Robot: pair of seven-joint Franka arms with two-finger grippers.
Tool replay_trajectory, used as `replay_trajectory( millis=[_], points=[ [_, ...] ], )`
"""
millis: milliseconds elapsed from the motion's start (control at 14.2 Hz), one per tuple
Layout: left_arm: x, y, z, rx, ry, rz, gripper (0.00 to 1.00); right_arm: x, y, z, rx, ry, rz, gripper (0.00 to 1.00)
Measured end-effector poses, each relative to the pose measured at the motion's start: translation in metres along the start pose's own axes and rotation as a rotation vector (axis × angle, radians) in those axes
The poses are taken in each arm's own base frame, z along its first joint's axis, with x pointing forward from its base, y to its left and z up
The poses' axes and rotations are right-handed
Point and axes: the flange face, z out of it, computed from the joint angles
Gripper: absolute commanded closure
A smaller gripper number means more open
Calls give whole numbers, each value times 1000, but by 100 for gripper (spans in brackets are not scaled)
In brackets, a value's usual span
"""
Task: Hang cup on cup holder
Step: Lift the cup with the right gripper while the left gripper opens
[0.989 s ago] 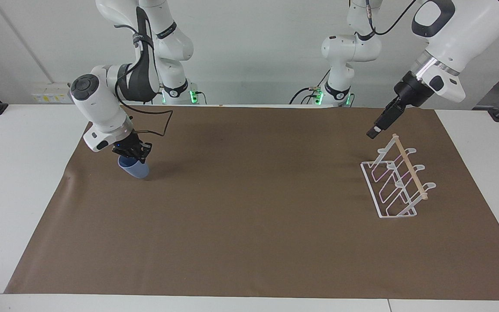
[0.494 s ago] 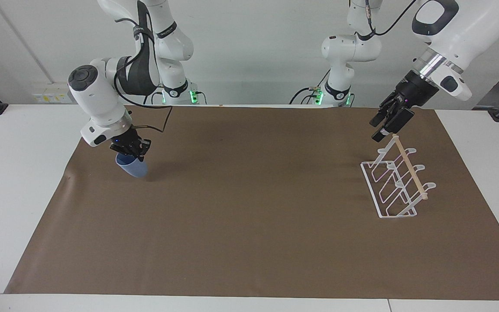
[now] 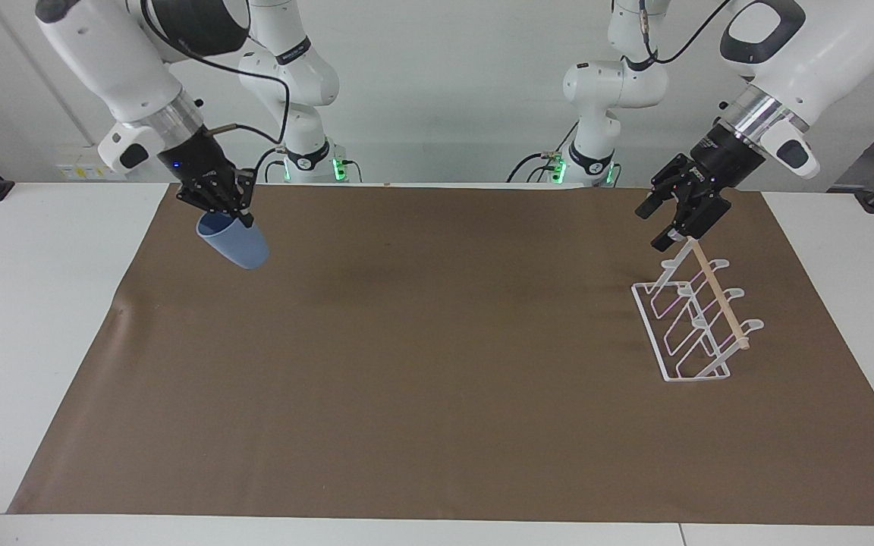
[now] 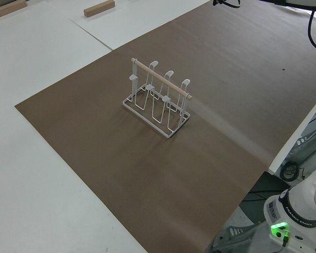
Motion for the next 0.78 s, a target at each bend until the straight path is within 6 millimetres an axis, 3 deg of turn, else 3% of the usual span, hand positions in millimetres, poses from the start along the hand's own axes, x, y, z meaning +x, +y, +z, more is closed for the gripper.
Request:
replay_trajectory(
  millis=[212,494,777],
  points=[
    [-6,0,2,-2,-70,-39,0,5,-26,-3,264,47,-86,100],
    [-12,3,-1,-32,-189,-139,0,12,-65,0,600,131,-38,100],
    [-49,1,15,0,-258,-161,0,3,-79,3,924,180,92,100]
  ],
)
